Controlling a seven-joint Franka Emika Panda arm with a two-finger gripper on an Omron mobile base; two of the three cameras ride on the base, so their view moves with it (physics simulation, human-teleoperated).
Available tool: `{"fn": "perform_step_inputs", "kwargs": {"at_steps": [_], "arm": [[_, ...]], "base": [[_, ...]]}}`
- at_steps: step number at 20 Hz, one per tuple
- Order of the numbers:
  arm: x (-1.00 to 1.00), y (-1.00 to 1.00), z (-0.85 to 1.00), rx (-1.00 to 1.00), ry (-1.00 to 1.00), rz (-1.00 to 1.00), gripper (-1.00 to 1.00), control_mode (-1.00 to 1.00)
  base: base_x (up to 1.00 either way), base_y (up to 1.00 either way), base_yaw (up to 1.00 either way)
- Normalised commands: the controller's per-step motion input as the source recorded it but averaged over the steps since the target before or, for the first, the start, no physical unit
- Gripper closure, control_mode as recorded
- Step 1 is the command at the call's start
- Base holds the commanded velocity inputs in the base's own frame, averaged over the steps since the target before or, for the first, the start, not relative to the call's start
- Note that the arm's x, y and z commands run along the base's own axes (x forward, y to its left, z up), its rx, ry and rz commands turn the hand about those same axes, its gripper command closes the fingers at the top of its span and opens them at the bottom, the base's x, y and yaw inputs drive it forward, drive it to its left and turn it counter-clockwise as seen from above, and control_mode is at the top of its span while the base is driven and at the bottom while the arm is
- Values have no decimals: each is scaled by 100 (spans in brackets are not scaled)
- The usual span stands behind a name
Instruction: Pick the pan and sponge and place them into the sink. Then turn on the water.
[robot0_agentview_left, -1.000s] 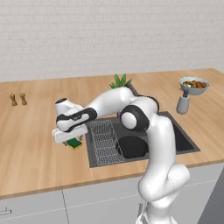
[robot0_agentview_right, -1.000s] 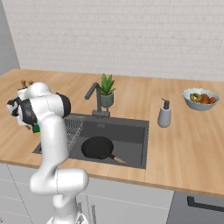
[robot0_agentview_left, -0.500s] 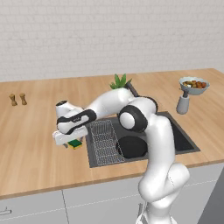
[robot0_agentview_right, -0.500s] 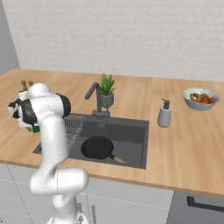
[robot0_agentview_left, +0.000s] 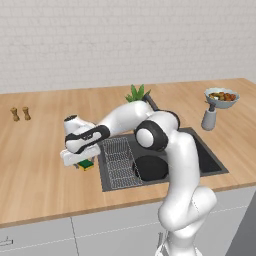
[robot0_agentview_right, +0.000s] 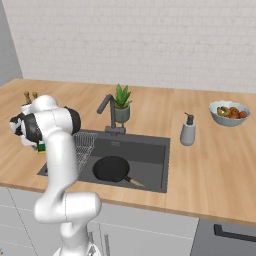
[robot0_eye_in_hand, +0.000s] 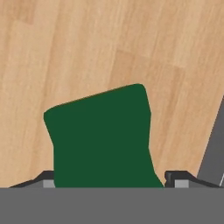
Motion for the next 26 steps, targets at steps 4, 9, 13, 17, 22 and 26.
{"fn": "perform_step_inputs", "kwargs": {"at_steps": [4,9,13,17,22,26], "arm": [[0,0,-17,0,0,0,100,-100],[-17,0,-9,0,-9,0,100,-100],[-56,-8,47,0,-10,0,100,-100],[-81,-52,56,5,-2,-3,100,-100],[-61,-82,59,10,0,-5,100,-100],[-59,-84,44,10,0,-6,100,-100]], "base": [[0,0,0],[0,0,0],[0,0,0],[0,0,0],[0,0,0],[0,0,0]]}}
